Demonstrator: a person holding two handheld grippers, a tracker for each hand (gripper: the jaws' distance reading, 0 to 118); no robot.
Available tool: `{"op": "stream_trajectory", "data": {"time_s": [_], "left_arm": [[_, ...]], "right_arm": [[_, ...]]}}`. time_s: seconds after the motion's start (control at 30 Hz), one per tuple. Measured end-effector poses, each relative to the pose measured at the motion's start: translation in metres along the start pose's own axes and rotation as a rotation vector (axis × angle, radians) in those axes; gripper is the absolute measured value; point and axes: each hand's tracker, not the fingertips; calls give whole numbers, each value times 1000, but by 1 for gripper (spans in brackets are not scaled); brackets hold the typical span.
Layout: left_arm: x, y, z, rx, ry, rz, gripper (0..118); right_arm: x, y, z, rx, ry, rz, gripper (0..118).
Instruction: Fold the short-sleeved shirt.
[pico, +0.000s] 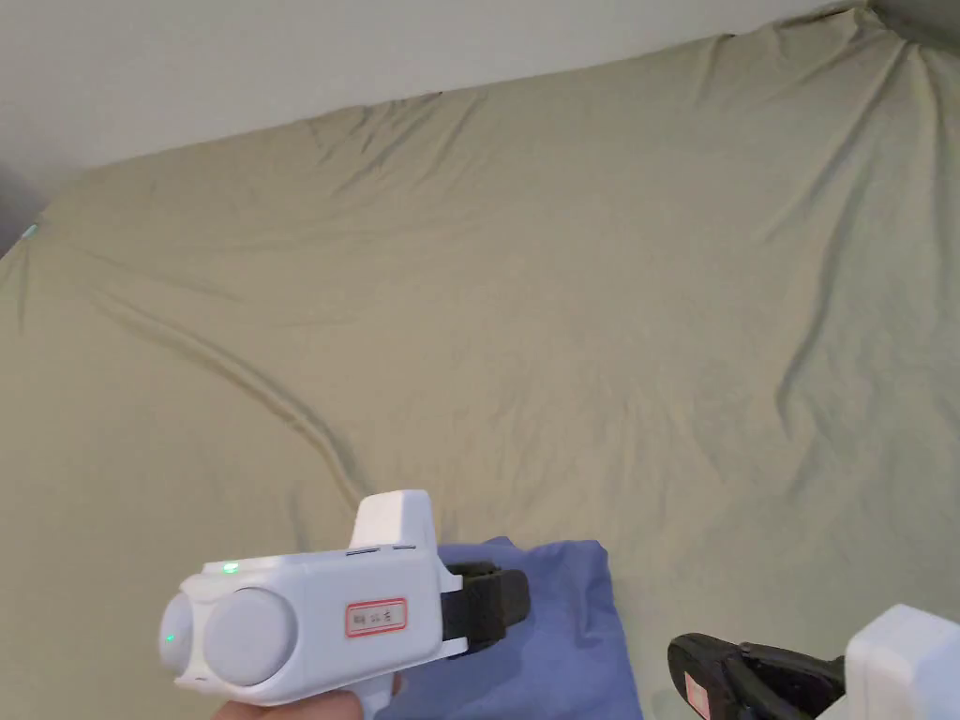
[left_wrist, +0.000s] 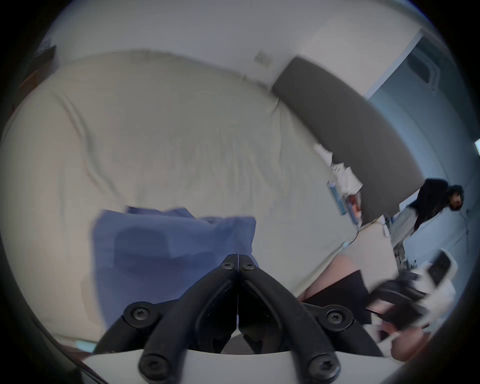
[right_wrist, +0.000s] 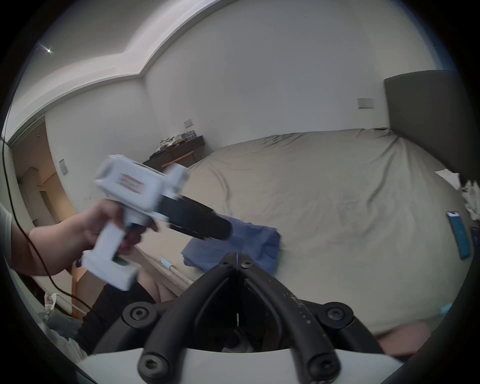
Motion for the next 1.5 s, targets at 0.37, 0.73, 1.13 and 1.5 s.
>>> {"op": "stream_trajectory", "data": {"time_s": [0.37, 0.73, 1.13, 1.5], "left_arm": [[-124, -75, 79, 104, -72, 304, 2], [-226, -55, 16, -88, -427, 460, 118], [-164, -7, -93, -277, -555, 289, 112], [-149, 1, -63, -252, -308, 205, 32]], "right_arm": [[53, -14, -183, -267, 20, -133, 1], [60, -17, -181, -238, 60, -109, 1], [57, -21, -178, -214, 53, -106, 1], [40, -16, -112, -97, 50, -60, 0]]}}
